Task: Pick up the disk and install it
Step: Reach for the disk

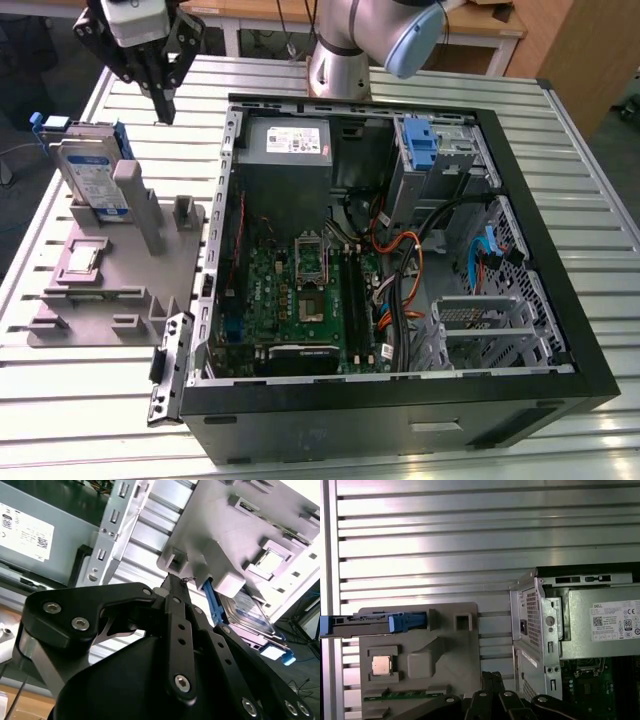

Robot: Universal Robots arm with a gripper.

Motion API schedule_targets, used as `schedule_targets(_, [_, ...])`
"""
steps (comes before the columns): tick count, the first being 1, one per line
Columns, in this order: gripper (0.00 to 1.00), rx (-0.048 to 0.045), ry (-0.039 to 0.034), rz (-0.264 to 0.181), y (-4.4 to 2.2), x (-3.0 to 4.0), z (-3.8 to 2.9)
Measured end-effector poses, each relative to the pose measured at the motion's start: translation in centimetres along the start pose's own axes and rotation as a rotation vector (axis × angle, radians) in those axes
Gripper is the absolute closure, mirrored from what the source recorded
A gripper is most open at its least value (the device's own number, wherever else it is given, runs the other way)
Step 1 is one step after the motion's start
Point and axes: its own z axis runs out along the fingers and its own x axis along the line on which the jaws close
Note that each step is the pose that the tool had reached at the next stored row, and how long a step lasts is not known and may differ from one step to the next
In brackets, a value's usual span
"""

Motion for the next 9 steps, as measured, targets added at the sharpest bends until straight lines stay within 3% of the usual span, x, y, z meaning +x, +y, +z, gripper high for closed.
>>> schedule_targets(9, [0.89,0.0000,-0.0001,0.002,-0.16,2.82,0.15])
